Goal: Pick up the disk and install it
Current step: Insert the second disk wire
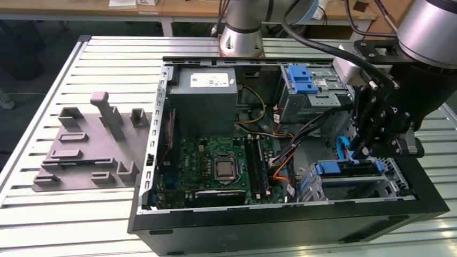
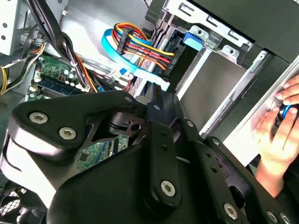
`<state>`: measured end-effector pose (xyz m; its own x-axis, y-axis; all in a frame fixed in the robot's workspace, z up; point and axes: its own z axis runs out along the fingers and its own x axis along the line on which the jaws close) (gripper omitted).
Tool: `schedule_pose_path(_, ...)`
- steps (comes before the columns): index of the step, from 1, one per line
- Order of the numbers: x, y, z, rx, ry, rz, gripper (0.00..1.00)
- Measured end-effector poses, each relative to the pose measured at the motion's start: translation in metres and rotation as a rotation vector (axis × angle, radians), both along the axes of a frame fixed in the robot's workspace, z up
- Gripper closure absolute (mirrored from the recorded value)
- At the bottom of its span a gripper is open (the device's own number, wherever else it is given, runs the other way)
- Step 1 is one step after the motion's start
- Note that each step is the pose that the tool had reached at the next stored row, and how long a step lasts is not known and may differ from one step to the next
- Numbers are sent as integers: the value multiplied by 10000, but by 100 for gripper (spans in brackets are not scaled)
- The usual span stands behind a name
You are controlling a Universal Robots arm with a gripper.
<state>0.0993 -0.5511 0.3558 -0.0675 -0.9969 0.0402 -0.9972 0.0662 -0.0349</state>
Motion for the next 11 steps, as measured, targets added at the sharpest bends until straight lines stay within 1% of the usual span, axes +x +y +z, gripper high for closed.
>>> schedule_pose_path(2, 0, 0, 1, -1, 1, 0, 78)
schedule_pose_path(4, 0, 0, 3, -4, 1, 0, 89)
schedule_pose_path(11, 0, 0, 6, -3, 1, 0, 89)
